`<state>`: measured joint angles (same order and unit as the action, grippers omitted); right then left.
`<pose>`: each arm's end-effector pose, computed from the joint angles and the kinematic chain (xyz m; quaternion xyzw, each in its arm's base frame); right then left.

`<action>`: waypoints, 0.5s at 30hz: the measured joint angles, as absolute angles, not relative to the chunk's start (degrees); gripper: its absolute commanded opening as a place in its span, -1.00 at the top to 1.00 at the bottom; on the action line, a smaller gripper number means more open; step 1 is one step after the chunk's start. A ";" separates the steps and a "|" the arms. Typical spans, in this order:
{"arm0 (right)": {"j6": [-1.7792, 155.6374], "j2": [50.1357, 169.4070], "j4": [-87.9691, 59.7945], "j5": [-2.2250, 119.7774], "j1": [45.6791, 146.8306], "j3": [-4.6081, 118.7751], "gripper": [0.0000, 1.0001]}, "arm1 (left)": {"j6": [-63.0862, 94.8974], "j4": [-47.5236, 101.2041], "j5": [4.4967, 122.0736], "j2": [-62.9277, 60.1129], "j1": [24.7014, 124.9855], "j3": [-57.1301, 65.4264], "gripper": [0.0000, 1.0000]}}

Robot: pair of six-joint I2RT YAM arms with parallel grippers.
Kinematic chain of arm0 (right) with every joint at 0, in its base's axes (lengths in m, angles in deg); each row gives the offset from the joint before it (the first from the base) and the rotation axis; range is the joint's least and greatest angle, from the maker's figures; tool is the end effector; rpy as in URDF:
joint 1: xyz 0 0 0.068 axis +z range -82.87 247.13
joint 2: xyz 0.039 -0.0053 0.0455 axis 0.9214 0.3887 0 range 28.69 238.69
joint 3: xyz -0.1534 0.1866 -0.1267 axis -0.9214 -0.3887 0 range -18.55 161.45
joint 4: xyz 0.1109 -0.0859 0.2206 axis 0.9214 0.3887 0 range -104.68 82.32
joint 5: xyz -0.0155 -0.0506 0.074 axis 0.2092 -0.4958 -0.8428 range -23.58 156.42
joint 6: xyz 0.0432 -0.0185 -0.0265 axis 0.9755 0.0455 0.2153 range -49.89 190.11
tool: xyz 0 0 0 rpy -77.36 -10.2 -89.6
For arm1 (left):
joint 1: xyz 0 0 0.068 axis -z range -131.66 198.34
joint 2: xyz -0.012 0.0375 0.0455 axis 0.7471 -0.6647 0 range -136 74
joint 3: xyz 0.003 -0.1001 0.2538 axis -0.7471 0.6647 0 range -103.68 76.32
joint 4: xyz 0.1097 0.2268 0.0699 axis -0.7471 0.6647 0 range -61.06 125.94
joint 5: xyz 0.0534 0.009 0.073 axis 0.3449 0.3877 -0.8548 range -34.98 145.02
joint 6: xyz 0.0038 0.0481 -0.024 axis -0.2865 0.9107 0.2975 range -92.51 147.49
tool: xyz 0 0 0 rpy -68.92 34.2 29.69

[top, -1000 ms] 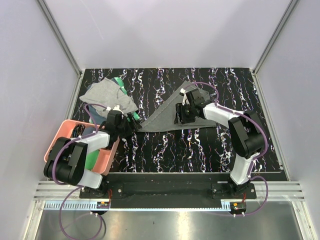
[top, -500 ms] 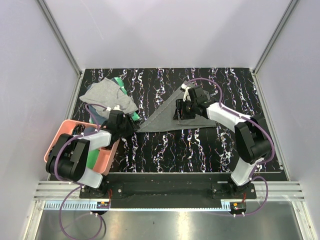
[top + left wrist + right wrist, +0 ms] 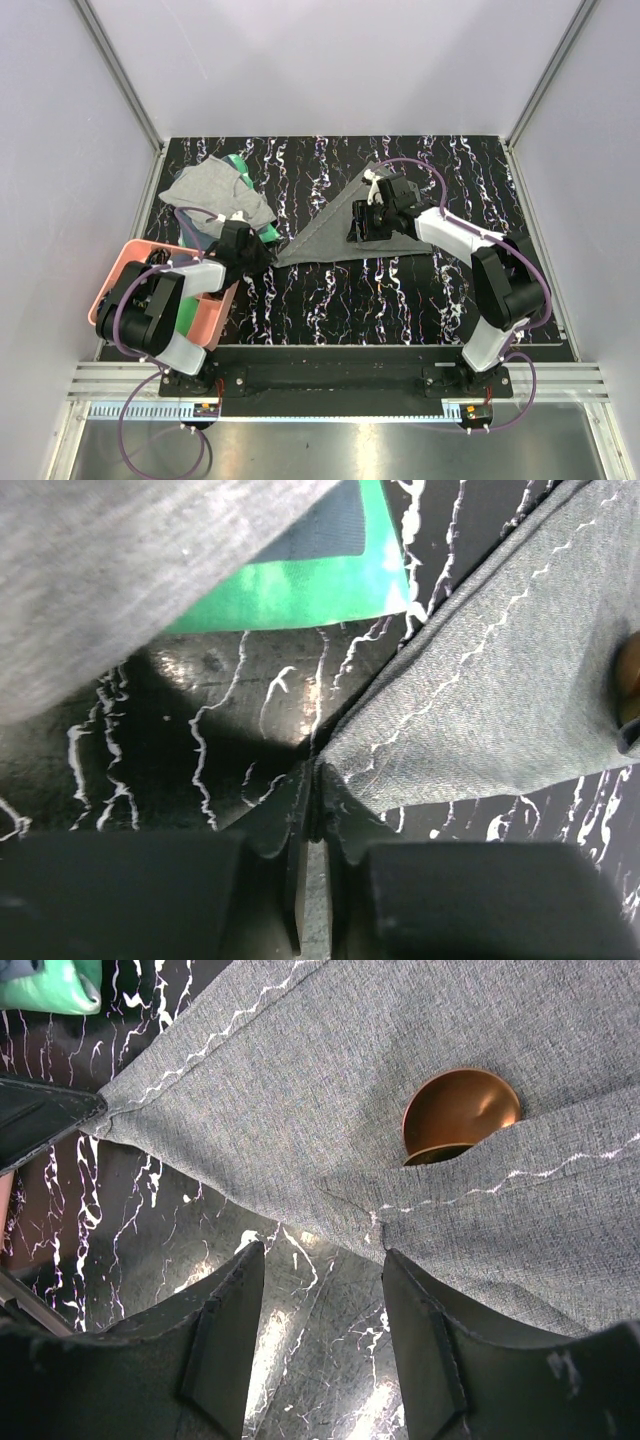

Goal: Fold the napkin, place the utensils inside, and roll it up
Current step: Fold the napkin

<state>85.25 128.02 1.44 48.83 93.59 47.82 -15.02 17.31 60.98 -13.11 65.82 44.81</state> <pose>0.3281 0.1752 0.2094 -0.1445 0.9161 0.2565 0.2721 0.2596 -0.0857 0.1331 -0.1793 0.9017 -0.2366 0.3143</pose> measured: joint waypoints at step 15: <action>85.95 128.92 0.78 48.68 93.61 47.66 0.08 | -13.18 22.20 61.94 -9.68 66.71 44.13 1.00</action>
